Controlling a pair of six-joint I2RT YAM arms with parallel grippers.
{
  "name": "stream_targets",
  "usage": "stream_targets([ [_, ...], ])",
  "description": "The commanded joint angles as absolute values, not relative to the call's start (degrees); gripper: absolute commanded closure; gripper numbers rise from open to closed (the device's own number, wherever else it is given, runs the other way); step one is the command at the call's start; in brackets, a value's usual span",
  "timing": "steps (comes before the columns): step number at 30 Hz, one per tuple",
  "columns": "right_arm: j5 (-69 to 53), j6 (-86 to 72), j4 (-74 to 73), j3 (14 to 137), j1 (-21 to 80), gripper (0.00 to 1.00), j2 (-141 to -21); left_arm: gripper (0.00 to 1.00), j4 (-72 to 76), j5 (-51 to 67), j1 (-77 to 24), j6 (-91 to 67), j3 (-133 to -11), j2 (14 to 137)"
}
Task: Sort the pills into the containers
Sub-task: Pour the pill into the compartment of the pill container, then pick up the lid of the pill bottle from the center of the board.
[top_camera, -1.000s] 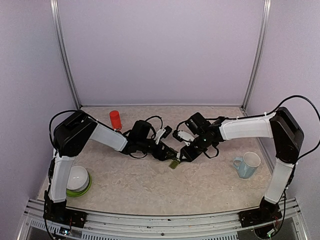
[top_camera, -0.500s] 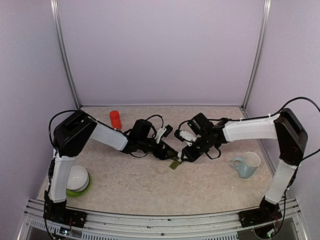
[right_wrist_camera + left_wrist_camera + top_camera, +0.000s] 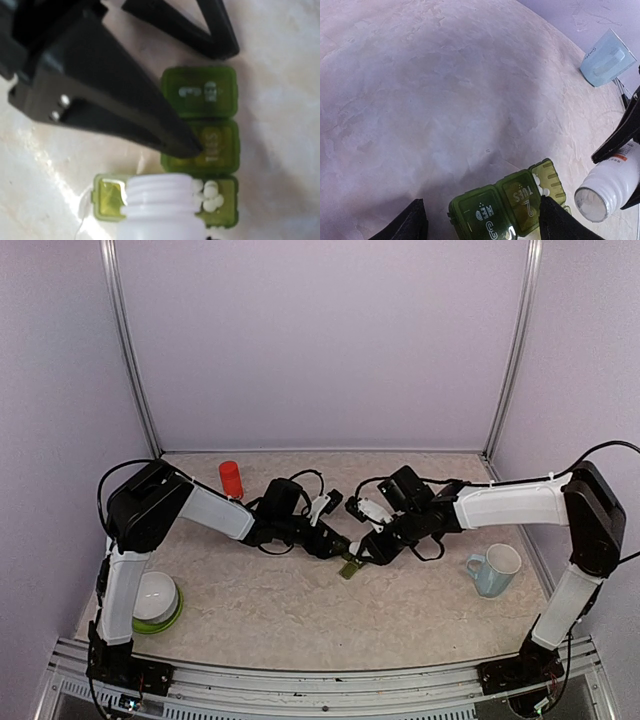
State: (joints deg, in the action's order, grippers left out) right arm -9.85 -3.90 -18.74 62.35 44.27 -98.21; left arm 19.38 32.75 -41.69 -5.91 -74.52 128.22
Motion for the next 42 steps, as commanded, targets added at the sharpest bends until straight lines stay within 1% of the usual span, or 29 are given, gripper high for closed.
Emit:
stream_targets([
  [1,-10.04,-4.10,-15.34,59.38,44.69,1.00,-95.01,0.26,17.99,32.18,-41.44,-5.36,-74.95,125.98],
  [10,-9.32,-5.74,-0.92,48.74,44.74,1.00,-87.40,0.24,17.27,31.12,-40.78,-6.32,-75.25,124.68],
  [16,-7.65,-5.70,9.91,42.54,44.71,1.00,-83.41,0.15,16.37,28.93,-40.44,-7.86,-75.62,123.00],
  [22,-5.18,-3.18,26.61,34.74,44.74,1.00,-77.63,0.07,14.27,26.08,-40.17,-9.58,-76.58,120.20],
  [26,-3.35,-1.29,32.76,33.11,44.73,1.00,-76.09,0.02,12.33,23.72,-40.08,-10.41,-76.40,117.64],
  [34,-4.31,2.08,42.81,31.45,44.78,1.00,-71.22,0.01,9.44,17.97,-39.65,-12.10,-71.92,111.74],
  [42,-3.22,4.50,49.16,28.89,44.90,0.98,-64.49,0.01,3.28,7.95,-37.77,-15.49,-64.80,106.58],
])
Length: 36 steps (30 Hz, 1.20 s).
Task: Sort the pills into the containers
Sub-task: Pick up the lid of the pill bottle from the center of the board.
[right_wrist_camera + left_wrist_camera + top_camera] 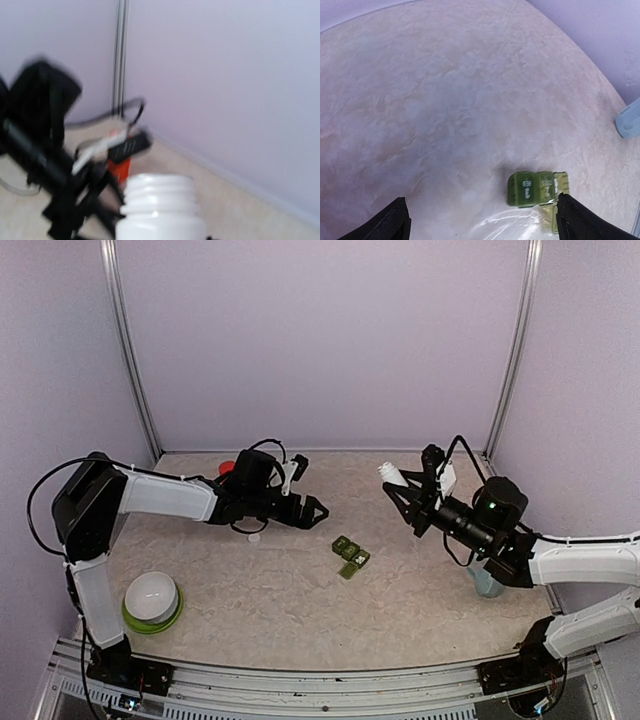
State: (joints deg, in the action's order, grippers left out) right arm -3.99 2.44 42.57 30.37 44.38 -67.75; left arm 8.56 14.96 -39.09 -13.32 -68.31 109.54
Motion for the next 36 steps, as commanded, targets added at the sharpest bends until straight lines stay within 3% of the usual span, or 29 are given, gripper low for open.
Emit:
stream_targets([
  [1,-3.25,4.61,50.17,28.33,44.86,0.98,-63.77,0.01,2.39,6.37,-37.59,-15.84,-64.06,105.67],
  [8,-3.89,5.68,54.13,25.99,44.89,0.96,-61.62,0.01,-3.28,-2.65,-36.39,-16.82,-60.42,102.76],
  [21,-5.32,5.28,54.95,24.69,44.90,0.92,-58.76,0.02,-6.86,-5.75,-33.03,-18.94,-57.03,99.46],
  [28,-5.88,4.88,54.43,25.12,44.88,0.91,-59.74,0.19,-8.34,-5.72,-32.79,-18.44,-59.00,102.86],
  [36,-5.89,4.75,53.81,25.56,44.91,0.90,-60.75,0.25,-8.82,-6.57,-32.79,-17.94,-60.10,106.53],
])
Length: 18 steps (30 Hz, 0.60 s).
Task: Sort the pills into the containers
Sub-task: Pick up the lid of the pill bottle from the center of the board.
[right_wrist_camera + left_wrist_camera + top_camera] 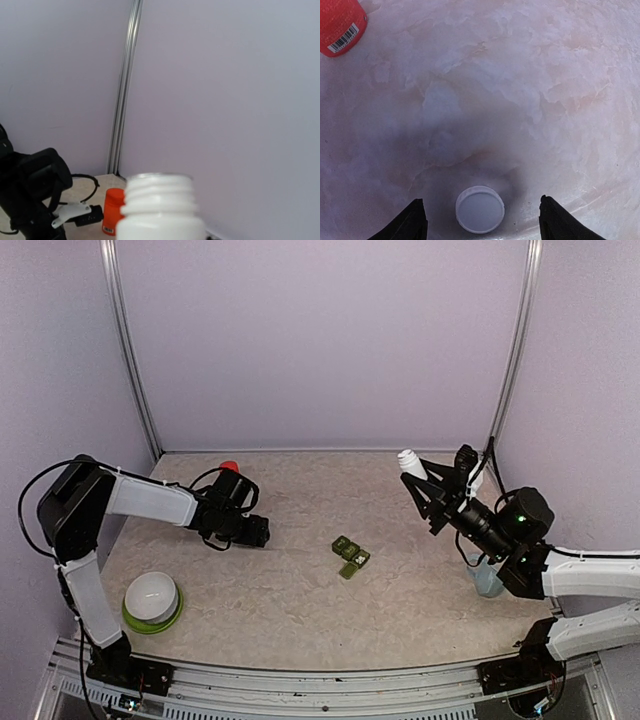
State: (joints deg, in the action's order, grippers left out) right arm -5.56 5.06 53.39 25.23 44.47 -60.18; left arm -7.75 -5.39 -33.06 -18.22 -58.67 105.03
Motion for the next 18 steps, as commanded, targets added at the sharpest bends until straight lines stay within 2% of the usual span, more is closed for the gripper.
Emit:
stream_targets([
  [1,-5.98,4.75,53.80,25.66,44.87,0.90,-60.92,0.28,-8.61,-6.57,-32.78,-17.98,-60.13,106.84],
  [18,-5.45,4.61,53.43,25.97,44.87,0.90,-61.89,0.48,-9.76,-9.15,-34.20,-17.06,-60.69,108.85],
])
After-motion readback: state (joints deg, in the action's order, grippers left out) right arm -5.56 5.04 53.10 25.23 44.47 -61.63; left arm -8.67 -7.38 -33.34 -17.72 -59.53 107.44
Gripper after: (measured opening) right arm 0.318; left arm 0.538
